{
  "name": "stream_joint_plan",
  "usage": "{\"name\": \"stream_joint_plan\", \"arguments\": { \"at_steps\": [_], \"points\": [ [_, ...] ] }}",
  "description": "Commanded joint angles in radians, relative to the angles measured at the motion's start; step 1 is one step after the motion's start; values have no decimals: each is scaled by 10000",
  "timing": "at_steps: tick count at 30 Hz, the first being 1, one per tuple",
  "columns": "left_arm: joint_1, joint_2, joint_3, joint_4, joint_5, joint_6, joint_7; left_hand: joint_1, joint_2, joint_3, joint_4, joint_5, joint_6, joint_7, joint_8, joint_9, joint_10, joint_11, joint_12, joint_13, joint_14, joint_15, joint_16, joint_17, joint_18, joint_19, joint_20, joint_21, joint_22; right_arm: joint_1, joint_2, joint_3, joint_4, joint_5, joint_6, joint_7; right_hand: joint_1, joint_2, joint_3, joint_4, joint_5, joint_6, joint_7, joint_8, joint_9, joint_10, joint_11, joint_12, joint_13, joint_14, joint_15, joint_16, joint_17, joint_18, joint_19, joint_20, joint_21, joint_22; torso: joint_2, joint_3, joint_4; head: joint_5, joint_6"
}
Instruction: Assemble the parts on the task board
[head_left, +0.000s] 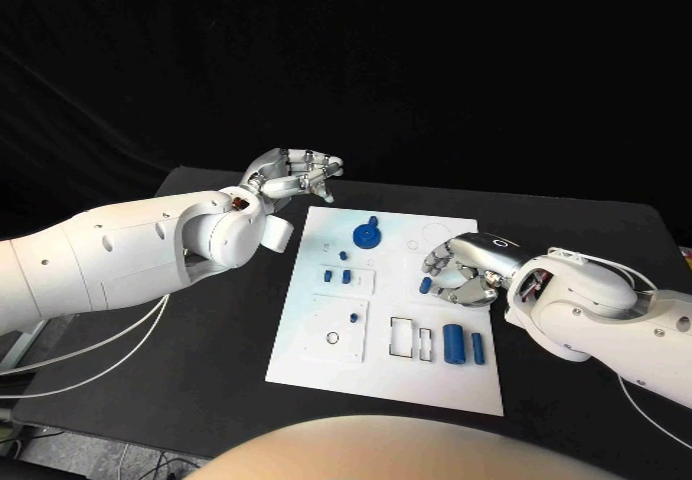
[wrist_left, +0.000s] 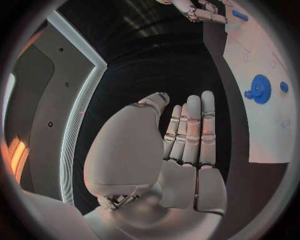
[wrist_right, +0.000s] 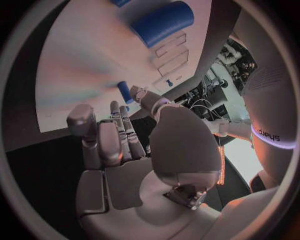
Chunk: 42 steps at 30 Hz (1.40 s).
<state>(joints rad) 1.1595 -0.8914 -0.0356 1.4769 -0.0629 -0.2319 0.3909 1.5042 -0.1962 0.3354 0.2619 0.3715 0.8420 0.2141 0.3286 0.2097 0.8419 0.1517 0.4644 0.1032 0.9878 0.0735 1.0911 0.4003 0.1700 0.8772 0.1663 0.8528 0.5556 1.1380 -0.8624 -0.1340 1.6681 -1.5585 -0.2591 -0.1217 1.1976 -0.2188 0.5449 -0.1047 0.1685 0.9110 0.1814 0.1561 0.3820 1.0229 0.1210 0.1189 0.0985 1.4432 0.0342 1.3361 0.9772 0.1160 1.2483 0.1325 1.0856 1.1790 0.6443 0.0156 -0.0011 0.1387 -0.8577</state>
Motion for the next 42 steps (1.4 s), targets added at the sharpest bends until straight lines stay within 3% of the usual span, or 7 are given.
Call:
{"name": "stream_joint_plan", "arguments": {
  "at_steps": [1, 9, 16, 23, 27, 35, 42],
  "points": [
    [8, 5, 10, 14, 45, 170, 47, 78, -9, 12, -33, 24, -48, -8, 27, 16, -70, 22, 30, 16, -45, 59, -16, -8, 123, -31, 72, -12, 8, -29, 80, -15, -79, -54, 438, 138, 86, 15, -75, 12, 74, 48, -18, 10, 21, -25, -7, 81, -16, 13, 17, 73, 50, 32, 74, 62, 79, 68, -3, -11, 4, 6, -17],
    [8, 1, 10, 3, 43, 162, 44, 78, -9, 12, -33, 24, -48, -8, 27, 16, -70, 22, 30, 16, -45, 59, -16, -8, 123, -31, 72, -12, 8, -104, 325, -43, -255, 70, 117, 178, 282, 357, 57, 111, 28, 303, -70, 94, 61, 332, -81, 463, -51, 204, -51, 317, 475, -75, 481, 3, 539, 447, -5, -10, 26, 7, 0],
    [8, -15, 10, -2, 39, 160, 35, 82, 4, 21, -37, 22, -51, -8, 48, 22, -76, 23, 56, 20, -51, 60, -13, -10, 123, -36, 73, -6, 14, -139, 439, -52, -373, 136, -155, 68, 302, 558, 264, 250, -156, 442, -118, 122, 76, 646, -154, 647, -111, 238, -112, 365, 535, -168, 783, -53, 926, 770, -7, -12, -1, 49, -34],
    [8, -21, 10, 6, 39, 168, 32, 46, 25, 20, -10, 19, -56, -6, 63, 26, -81, 26, 77, 23, -52, 65, -8, -9, 121, -42, 77, -4, 17, -170, 497, -54, -436, 96, -309, -125, 637, 1053, 732, 292, -1043, 937, -276, 398, 217, 1225, -354, 985, -70, 340, -281, 523, 804, -258, 1082, -200, 1325, 1119, -3, -6, 0, 48, -59],
    [8, -26, 10, 5, 39, 164, 27, 46, 25, 20, -10, 19, -56, -6, 63, 26, -81, 26, 77, 23, -52, 65, -8, -9, 121, -42, 77, -4, 17, -186, 525, -54, -464, 0, -405, -212, 808, 1275, 878, 243, -1172, 1145, -358, 567, 316, 1481, -459, 1147, 5, 361, -362, 562, 866, -275, 1134, -271, 1403, 1200, -5, -4, 4, 43, -62],
    [8, -22, 10, 1, 39, 167, 16, 44, 36, 26, -7, 20, -62, -8, 73, 28, -87, 25, 90, 25, -53, 65, -5, -10, 122, -45, 78, -3, 20, -207, 511, -54, -415, -96, -711, -197, 936, 1423, 1005, 159, -1171, 1280, -420, 752, 447, 1662, -536, 1249, 85, 381, -434, 597, 922, -297, 1188, -348, 1490, 1295, -13, -6, -1, 33, -80],
    [8, -9, 10, -17, 39, 157, 8, 44, 36, 26, -7, 20, -62, -8, 73, 28, -87, 25, 90, 25, -53, 65, -5, -10, 122, -45, 78, -3, 20, -161, 249, -35, 0, -51, -932, -187, 977, 1411, 1048, 100, -1173, 1298, -426, 796, 484, 1682, -546, 1253, 99, 388, -446, 610, 945, -306, 1209, -365, 1527, 1331, -21, -6, 7, 53, -73]
  ]
}}
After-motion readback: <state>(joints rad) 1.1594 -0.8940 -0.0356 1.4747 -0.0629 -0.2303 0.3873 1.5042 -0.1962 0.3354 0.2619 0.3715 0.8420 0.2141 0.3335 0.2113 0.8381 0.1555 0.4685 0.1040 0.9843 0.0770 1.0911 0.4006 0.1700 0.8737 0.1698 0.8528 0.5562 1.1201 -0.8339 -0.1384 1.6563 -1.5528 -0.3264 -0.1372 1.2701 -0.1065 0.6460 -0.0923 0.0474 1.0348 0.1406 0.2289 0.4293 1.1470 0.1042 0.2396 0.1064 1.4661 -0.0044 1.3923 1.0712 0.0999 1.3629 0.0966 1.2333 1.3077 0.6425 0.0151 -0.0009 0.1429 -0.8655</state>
